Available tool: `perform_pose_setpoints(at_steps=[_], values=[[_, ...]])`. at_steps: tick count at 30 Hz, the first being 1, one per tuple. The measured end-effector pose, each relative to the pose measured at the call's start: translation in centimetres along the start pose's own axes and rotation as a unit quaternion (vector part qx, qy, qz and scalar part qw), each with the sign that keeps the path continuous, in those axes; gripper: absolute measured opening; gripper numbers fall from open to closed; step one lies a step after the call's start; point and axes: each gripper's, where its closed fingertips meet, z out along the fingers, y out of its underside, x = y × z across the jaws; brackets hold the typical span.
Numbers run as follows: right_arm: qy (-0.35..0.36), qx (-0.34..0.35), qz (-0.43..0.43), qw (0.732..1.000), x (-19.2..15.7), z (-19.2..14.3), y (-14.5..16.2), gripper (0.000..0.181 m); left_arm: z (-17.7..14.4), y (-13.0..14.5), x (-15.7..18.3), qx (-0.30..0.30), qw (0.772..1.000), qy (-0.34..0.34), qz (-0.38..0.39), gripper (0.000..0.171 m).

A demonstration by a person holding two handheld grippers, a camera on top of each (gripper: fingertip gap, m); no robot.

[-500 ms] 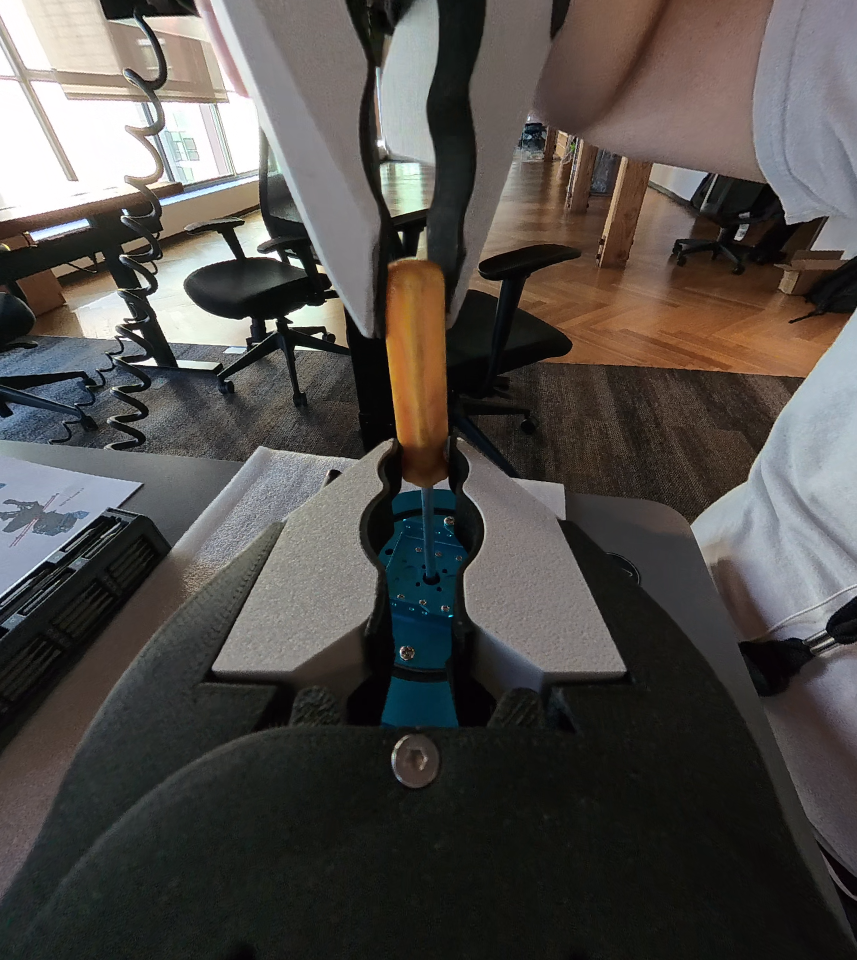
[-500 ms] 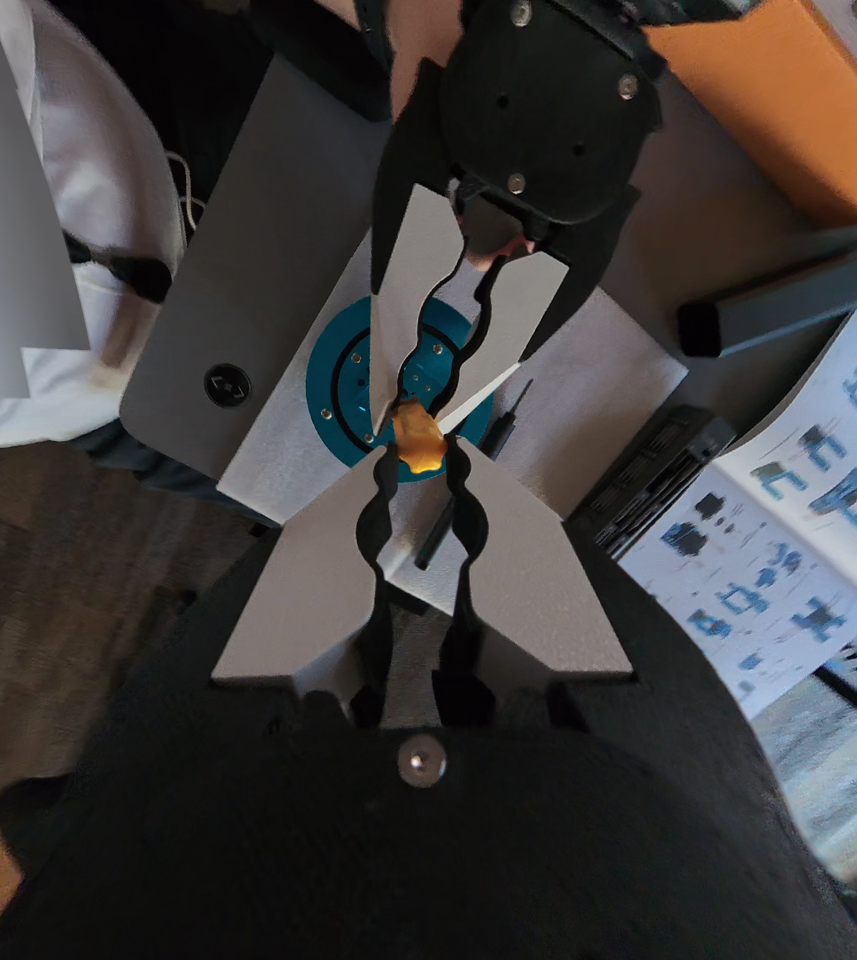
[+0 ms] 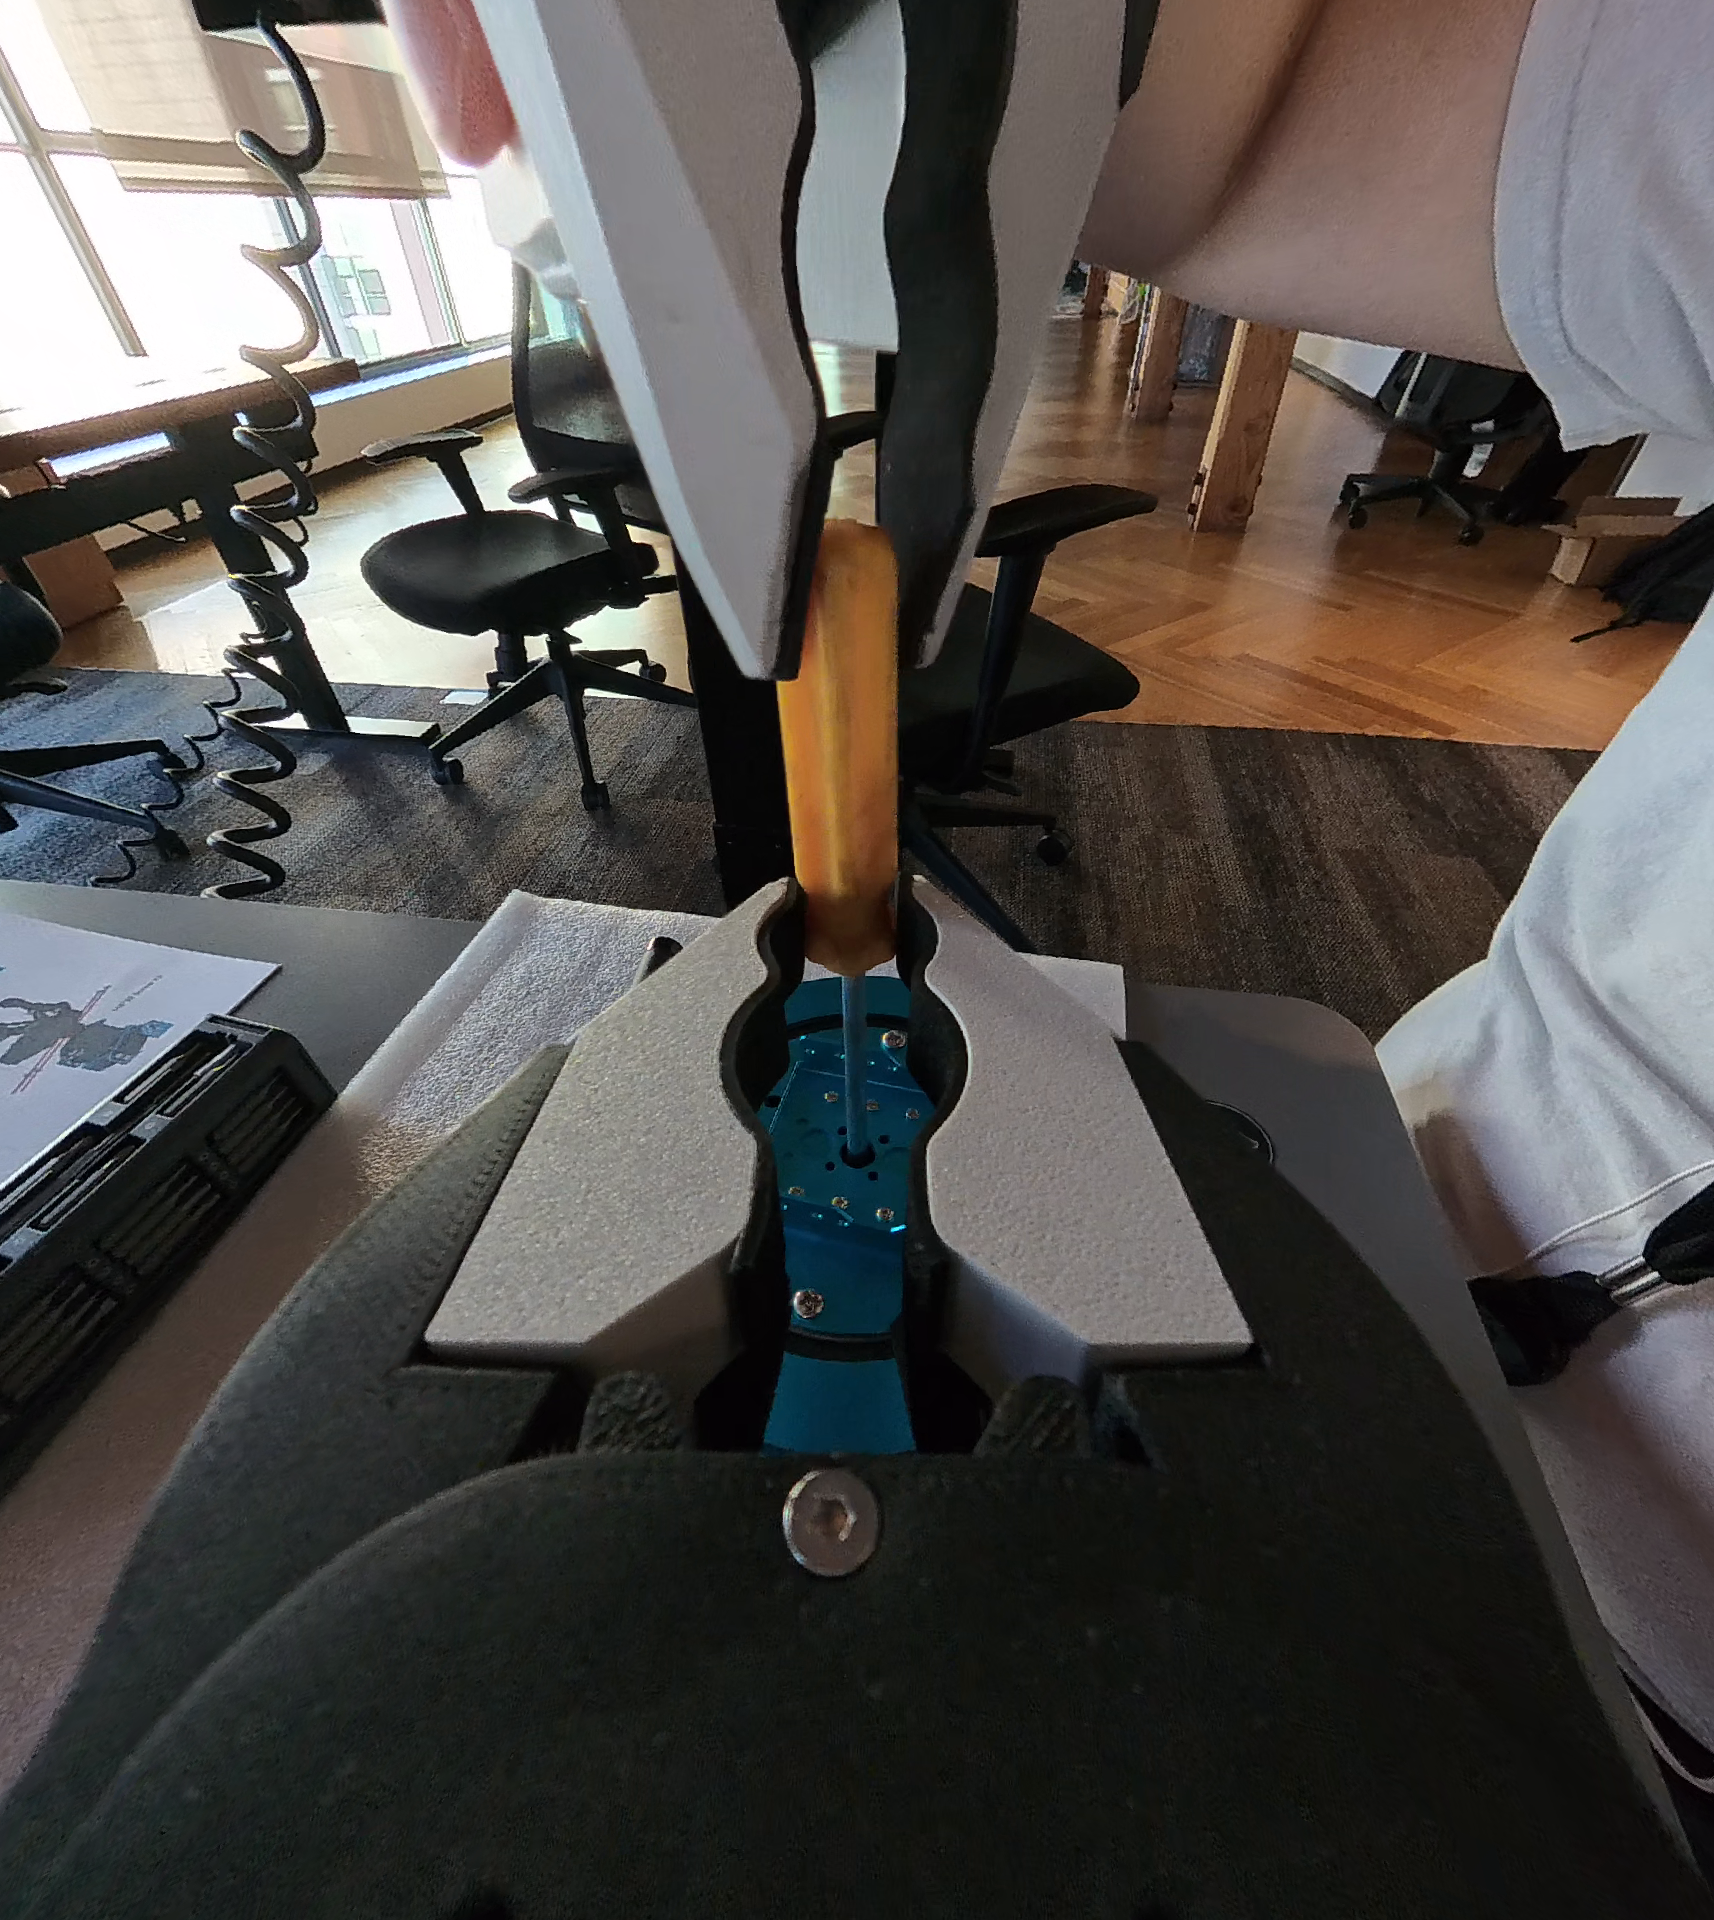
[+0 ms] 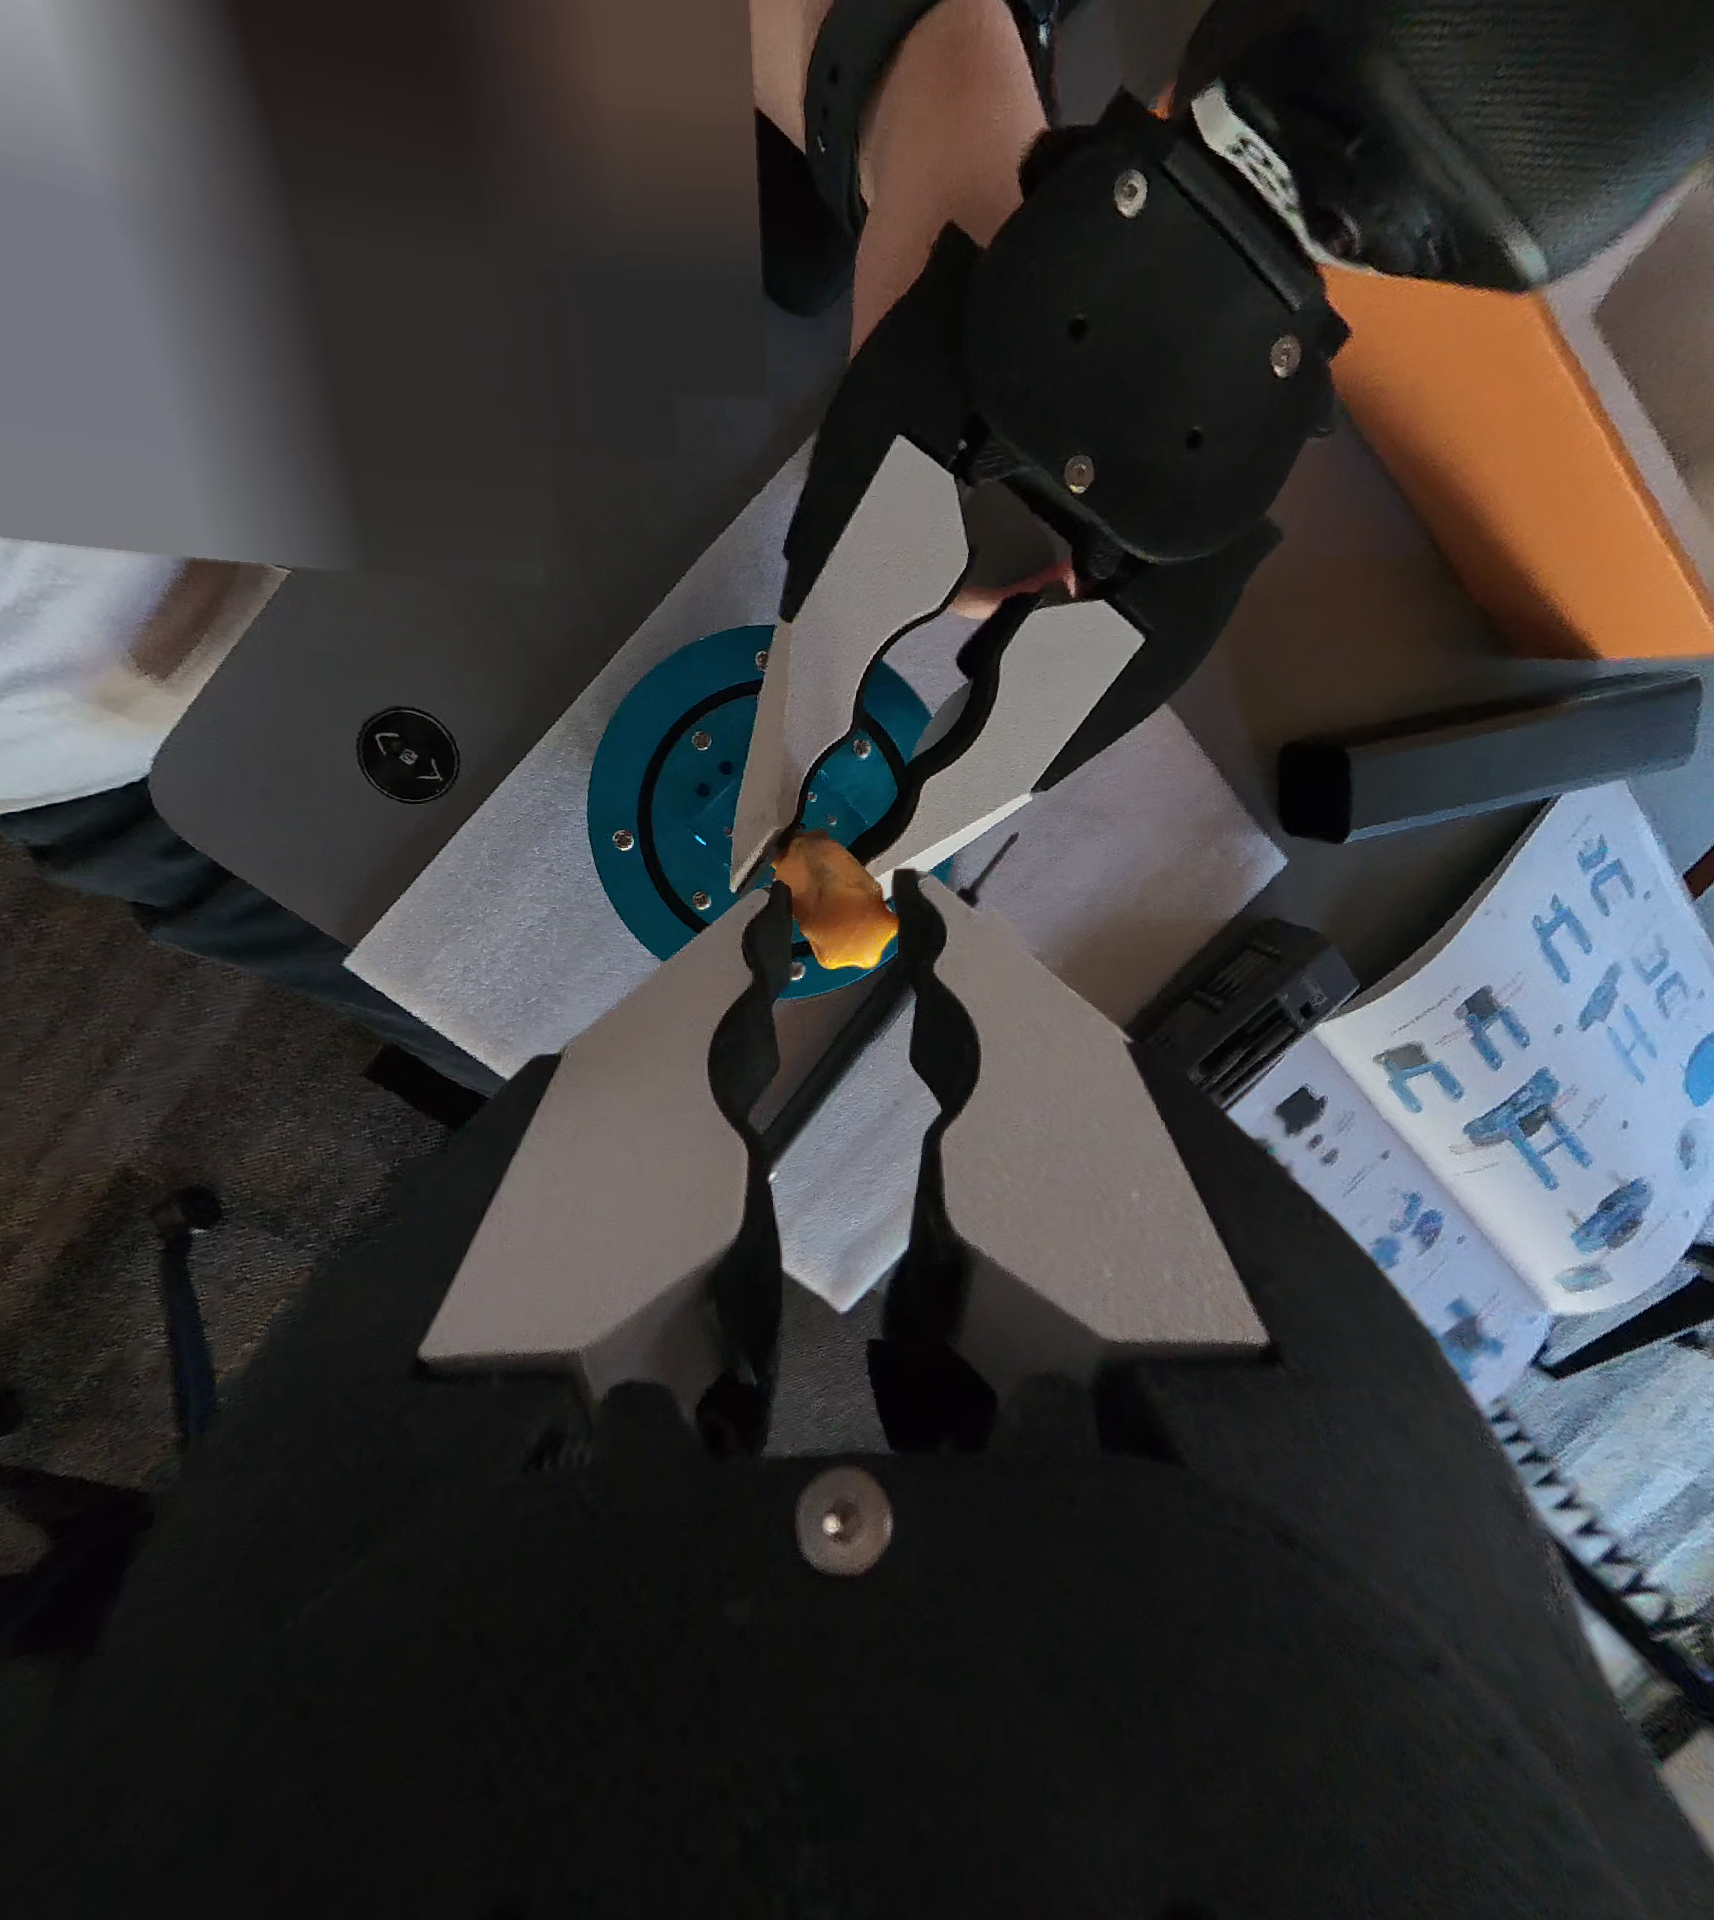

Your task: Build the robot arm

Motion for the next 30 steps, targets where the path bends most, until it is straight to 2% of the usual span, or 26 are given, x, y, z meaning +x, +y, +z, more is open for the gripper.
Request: perform_pose_setpoints(at_steps=[5, 8, 9, 11, 13, 14, 16, 18, 20, 22, 23, 24, 25, 27, 30], values=[[0.011, -0.017, 0.157, 0.987, 0.6, 0.1, 0.2, 0.018, 0.0, 0.0, -0.3, -0.001, 1.0, -0.006, -0.005, 0.016], [0.038, -0.028, 0.269, 0.962, 0.8, 0.1, 0.3, 0.017, 0.1, 0.1, -0.4, -0.003, 1.0, -0.011, -0.002, 0.016], [0.039, -0.024, 0.255, 0.966, 0.7, 0.1, 0.1, 0.017, 0.1, 0.0, -0.2, -0.003, 1.0, -0.007, -0.002, 0.017], [0.047, -0.021, 0.161, 0.986, 0.6, 0.0, 0.2, 0.017, 0.2, 0.0, -0.2, -0.001, 1.0, -0.007, -0.002, 0.016], [0.043, 0.014, 0.097, 0.994, 0.5, -0.1, -0.1, 0.032, 0.2, 0.0, -0.1, -0.001, 1.0, -0.004, -0.002, 0.016], [0.037, 0.038, 0.1, 0.994, 0.7, -0.3, -0.1, 0.034, 0.2, 0.0, -0.1, -0.001, 1.0, -0.005, -0.001, 0.016], [0.0, 0.13, 0.16, 0.979, 0.9, -0.7, -0.8, 0.048, 0.1, 0.0, -0.2, 0.001, 1.0, -0.006, -0.004, 0.016], [-0.029, 0.226, 0.206, 0.952, 0.8, -1.1, -1.0, 0.049, 0.0, 0.0, -0.2, 0.001, 1.0, -0.007, -0.004, 0.016], [-0.009, 0.305, 0.222, 0.926, 1.1, -0.7, -0.6, 0.044, 0.0, 0.1, -0.1, 0.0, 1.0, -0.006, -0.001, 0.016], [0.008, 0.349, 0.222, 0.91, 0.6, 0.5, -0.5, 0.042, 0.1, 0.0, 0.0, 0.001, 1.0, -0.003, -0.003, 0.016], [0.02, 0.375, 0.218, 0.901, 0.5, 0.9, -0.7, 0.035, 0.1, 0.0, 0.0, 0.003, 1.0, -0.002, -0.005, 0.016], [0.033, 0.406, 0.211, 0.888, 0.4, 0.8, -1.1, 0.017, 0.1, 0.0, 0.0, 0.004, 1.0, -0.002, -0.006, 0.016], [0.052, 0.43, 0.218, 0.875, 0.6, 0.8, -1.2, 0.017, 0.0, 0.0, -0.1, 0.004, 1.0, -0.002, -0.007, 0.016], [0.065, 0.457, 0.243, 0.853, 0.7, 0.7, -1.2, 0.017, -0.1, 0.1, -0.1, 0.005, 1.0, 0.001, -0.01, 0.016], [0.128, 0.46, 0.275, 0.834, 1.0, 0.7, -1.0, 0.017, 0.0, 0.1, -0.1, 0.002, 1.0, -0.005, -0.005, 0.016]])
